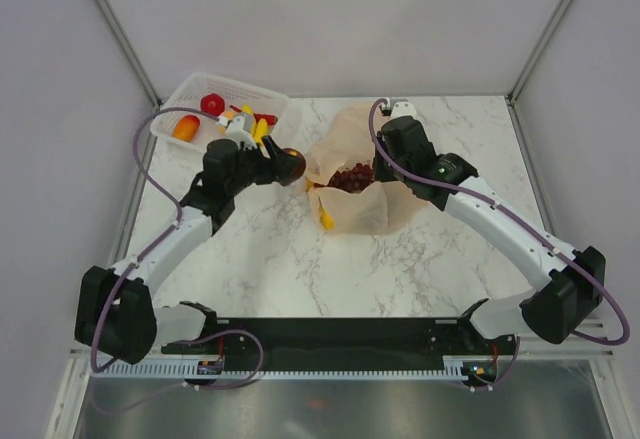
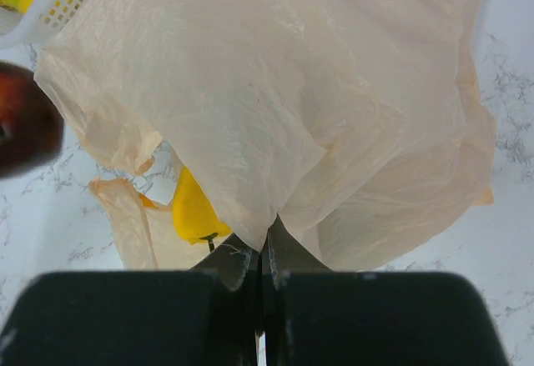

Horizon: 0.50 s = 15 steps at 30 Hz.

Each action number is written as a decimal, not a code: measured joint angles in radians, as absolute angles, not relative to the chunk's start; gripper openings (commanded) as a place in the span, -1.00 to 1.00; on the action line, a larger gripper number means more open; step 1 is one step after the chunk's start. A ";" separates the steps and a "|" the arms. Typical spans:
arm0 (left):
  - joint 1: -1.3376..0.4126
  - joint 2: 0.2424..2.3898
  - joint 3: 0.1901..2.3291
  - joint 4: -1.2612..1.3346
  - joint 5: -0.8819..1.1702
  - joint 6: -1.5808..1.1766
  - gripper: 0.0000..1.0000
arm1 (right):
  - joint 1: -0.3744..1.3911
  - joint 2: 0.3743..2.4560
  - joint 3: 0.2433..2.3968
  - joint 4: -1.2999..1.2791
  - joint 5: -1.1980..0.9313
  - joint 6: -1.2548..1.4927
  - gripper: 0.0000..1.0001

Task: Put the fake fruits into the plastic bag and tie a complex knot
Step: Pick up the fake fruit from the bin, then place the fake fruit in the plastic bag.

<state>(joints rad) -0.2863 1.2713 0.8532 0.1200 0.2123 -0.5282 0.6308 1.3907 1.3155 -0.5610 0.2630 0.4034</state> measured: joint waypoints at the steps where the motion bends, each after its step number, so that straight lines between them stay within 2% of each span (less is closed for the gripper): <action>1: -0.336 1.255 0.829 0.136 0.209 -0.535 -0.29 | 0.631 1.391 1.316 -0.561 0.262 0.403 -1.00; 6: -0.480 1.192 0.736 0.224 0.180 -0.557 -0.30 | 0.631 1.391 1.316 -0.561 0.258 0.403 -1.00; 15: -0.643 1.211 0.709 0.319 0.078 -0.557 -0.29 | 0.631 1.391 1.316 -0.561 0.239 0.404 -1.00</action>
